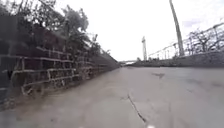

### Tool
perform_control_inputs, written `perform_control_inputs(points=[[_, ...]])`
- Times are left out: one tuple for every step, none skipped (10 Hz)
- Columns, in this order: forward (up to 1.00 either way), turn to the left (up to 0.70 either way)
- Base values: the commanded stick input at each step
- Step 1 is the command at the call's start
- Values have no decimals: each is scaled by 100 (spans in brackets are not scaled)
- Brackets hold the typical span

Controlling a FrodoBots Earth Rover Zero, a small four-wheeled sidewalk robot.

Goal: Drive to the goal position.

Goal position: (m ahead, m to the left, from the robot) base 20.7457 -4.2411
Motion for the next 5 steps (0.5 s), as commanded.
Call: perform_control_inputs(points=[[70,0],[70,0],[70,0],[70,0],[70,0]])
